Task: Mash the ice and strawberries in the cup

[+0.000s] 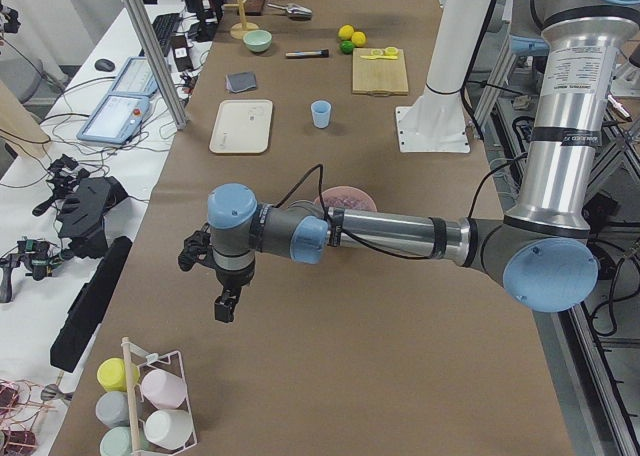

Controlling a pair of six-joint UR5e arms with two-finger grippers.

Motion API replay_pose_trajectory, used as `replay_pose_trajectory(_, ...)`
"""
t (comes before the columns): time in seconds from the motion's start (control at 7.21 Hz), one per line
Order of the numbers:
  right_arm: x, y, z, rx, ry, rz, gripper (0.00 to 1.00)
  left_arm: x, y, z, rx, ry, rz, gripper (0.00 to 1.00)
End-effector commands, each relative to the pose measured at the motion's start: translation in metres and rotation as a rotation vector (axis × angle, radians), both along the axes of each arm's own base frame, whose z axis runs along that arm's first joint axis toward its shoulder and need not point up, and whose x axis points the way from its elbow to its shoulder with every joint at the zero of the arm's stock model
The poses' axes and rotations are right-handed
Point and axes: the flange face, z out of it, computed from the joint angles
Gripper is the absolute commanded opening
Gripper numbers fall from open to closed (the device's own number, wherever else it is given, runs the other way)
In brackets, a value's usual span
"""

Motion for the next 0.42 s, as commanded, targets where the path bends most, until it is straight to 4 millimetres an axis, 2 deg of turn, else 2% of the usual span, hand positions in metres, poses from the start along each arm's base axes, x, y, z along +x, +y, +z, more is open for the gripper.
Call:
replay_pose_trajectory(0.0, 0.0006, 0.0004, -0.0006, 0.002, -0.001, 0.001, 1.00, -0.0008, 0.0097, 0.0085, -0.013, 0.000, -0.001, 0.98)
replay_pose_trajectory(0.28, 0.0007, 0.0011, -0.0006, 0.002, 0.001, 0.001, 1.00, -0.0008, 0.0104, 0.0079, -0.012, 0.000, -0.001, 0.98)
